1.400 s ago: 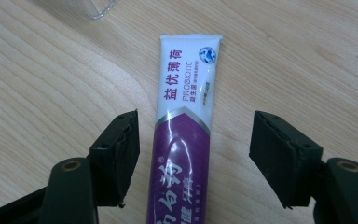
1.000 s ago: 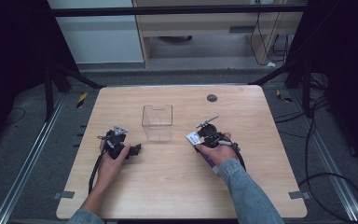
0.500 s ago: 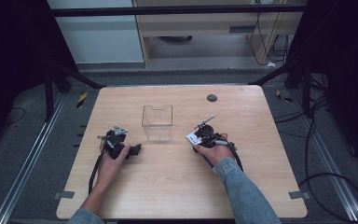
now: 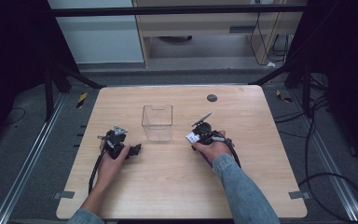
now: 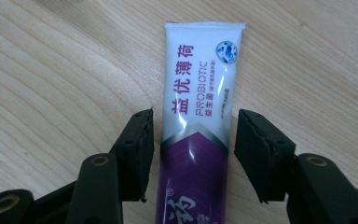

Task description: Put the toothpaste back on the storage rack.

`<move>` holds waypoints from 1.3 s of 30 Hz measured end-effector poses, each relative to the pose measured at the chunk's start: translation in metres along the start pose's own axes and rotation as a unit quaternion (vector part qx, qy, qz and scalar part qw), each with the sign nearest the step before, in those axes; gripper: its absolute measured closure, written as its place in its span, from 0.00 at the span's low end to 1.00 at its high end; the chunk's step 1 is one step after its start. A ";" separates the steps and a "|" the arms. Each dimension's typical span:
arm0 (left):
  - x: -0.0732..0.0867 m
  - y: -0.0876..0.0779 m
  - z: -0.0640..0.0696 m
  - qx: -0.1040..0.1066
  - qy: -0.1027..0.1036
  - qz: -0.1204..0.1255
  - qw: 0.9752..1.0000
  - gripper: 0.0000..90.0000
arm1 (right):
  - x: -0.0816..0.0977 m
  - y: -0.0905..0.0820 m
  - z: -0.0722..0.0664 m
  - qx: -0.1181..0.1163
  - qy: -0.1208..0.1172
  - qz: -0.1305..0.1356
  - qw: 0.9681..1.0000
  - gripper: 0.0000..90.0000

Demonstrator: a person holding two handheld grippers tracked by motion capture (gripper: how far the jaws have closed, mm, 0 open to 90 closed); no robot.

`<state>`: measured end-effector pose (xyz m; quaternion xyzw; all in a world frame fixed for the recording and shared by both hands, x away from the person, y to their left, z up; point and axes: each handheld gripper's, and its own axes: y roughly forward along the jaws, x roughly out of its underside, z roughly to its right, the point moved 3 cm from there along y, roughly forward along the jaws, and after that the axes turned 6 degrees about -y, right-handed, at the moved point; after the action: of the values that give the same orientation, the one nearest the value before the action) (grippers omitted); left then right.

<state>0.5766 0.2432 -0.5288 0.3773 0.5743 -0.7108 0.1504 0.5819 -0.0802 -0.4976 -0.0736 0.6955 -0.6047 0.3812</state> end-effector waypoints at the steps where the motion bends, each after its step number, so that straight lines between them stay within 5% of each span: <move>1: 0.000 0.000 0.000 0.000 0.000 0.000 1.000 0.00 | 0.000 0.001 0.001 0.001 -0.001 -0.002 1.000 0.52; 12: 0.000 0.000 0.000 0.000 0.000 0.000 1.000 0.00 | 0.000 0.004 0.001 0.002 0.004 -0.007 1.000 0.56; 27: 0.000 0.000 0.000 0.000 0.000 0.000 1.000 0.00 | 0.000 0.003 -0.004 0.012 -0.026 -0.009 1.000 0.72; 39: 0.000 0.000 0.000 0.000 0.000 0.000 1.000 0.00 | 0.001 -0.005 0.000 -0.004 -0.006 0.007 1.000 0.87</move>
<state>0.5768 0.2432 -0.5288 0.3774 0.5742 -0.7109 0.1503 0.5794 -0.0816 -0.4935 -0.0742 0.6962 -0.5987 0.3891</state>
